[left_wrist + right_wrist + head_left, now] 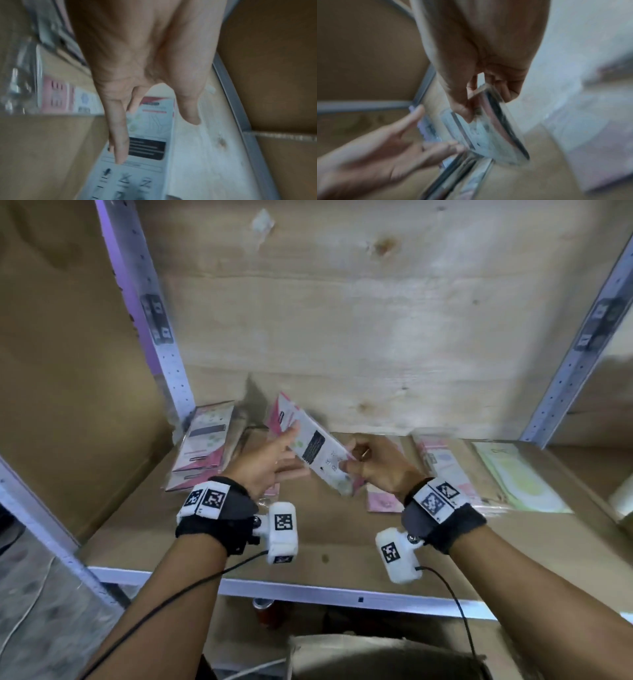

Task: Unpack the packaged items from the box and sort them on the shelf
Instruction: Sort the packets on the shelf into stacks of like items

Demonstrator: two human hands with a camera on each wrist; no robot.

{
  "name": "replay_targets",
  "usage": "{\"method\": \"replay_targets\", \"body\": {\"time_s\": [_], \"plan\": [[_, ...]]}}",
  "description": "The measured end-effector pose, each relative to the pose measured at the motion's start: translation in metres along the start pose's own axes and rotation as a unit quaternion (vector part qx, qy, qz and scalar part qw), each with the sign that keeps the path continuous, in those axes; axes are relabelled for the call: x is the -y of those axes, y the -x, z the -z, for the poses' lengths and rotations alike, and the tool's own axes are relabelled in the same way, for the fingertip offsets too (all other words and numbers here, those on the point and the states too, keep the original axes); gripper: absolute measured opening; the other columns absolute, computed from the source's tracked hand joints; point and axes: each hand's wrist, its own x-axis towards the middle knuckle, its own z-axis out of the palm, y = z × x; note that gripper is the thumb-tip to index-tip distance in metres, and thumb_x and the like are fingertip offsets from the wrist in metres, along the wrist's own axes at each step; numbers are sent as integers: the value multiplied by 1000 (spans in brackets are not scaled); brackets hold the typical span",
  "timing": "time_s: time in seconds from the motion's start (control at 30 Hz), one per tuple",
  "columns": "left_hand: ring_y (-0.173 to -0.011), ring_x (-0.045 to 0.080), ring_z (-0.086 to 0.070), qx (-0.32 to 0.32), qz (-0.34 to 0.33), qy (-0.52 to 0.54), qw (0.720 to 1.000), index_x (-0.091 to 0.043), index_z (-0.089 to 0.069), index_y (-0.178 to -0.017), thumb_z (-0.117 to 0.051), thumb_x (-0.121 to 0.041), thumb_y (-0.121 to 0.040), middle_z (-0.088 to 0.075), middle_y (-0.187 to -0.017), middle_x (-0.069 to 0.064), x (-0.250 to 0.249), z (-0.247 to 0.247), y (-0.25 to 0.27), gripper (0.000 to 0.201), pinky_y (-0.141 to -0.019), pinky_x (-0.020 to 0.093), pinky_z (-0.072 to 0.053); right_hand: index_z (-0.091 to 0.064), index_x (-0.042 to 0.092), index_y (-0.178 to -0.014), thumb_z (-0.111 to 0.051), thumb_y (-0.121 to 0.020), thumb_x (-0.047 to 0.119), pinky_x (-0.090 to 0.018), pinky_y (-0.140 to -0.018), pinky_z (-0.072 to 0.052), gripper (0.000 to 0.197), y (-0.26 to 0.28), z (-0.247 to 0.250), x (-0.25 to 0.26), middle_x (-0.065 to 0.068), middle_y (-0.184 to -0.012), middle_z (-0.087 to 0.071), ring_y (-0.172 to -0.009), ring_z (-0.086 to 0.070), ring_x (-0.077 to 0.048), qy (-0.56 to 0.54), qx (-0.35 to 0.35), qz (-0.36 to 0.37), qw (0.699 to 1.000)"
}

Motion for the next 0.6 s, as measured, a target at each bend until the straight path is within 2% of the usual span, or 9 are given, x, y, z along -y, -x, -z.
{"method": "replay_targets", "body": {"time_s": [0.07,0.1,0.17,0.2,0.27,0.33,0.43,0.5,0.6], "plan": [[-100,38,-72,11,23,84,996,-17,-64,-114,-89,-47,-63,-64,-119,25,0,-14,-7,63,-84,48,-60,-66,13,-79,-73,-75,-4,-13,-58,-40,19,17,12,-3,0,-68,-55,-62,-52,-11,126,-33,103,986],[-101,38,-72,3,23,99,995,-10,-62,-116,-87,-45,-64,-64,-120,26,0,-23,-11,67,-82,47,-61,-67,11,-80,-74,-72,-2,-15,-59,-36,18,25,17,-6,2,-68,-53,-62,-48,-9,164,-43,139,976],[-102,32,-73,-11,8,105,994,-5,-62,-115,-81,-36,-79,-67,-117,25,4,-37,-18,51,-79,42,-62,-67,11,-85,-77,-70,4,-21,-61,-33,19,38,27,-16,6,-73,-48,-66,-44,-5,193,-47,160,967],[-102,29,-73,-17,3,102,995,-3,-63,-115,-75,-29,-87,-69,-116,24,9,-44,-22,40,-77,39,-63,-68,12,-88,-79,-70,8,-20,-62,-33,22,44,31,-22,9,-77,-46,-68,-44,-2,194,-44,156,967],[-100,26,-72,-38,4,80,996,3,-60,-120,-62,-12,-97,-70,-115,23,20,-56,-29,28,-73,34,-63,-70,19,-97,-87,-69,22,-8,-66,-34,33,55,40,-33,13,-86,-44,-76,-44,3,183,-21,135,974],[-92,24,-72,-57,11,61,996,4,-57,-125,-54,-4,-99,-71,-109,20,30,-66,-34,27,-68,30,-63,-70,25,-107,-88,-68,40,-3,-79,-34,45,64,50,-46,8,-98,-47,-91,-46,4,161,-5,107,981],[-88,23,-72,-42,4,63,997,0,-58,-119,-54,-3,-98,-71,-109,19,39,-82,-39,22,-64,27,-62,-67,30,-113,-77,-78,48,-12,-92,-39,41,73,71,-65,0,-112,-53,-109,-52,-9,110,-59,50,991],[-87,23,-73,-2,4,67,998,-3,-62,-111,-56,-4,-98,-72,-107,18,43,-93,-41,14,-66,28,-62,-65,27,-114,-73,-84,45,-23,-91,-47,36,77,87,-77,-1,-112,-58,-105,-60,-14,61,-100,-1,993],[-85,20,-75,47,12,68,996,-7,-65,-106,-57,-5,-98,-77,-99,12,53,-109,-44,12,-68,28,-61,-61,26,-119,-73,-86,39,-36,-87,-53,37,83,106,-91,-3,-108,-64,-98,-65,-22,-4,-95,-66,993]]}}
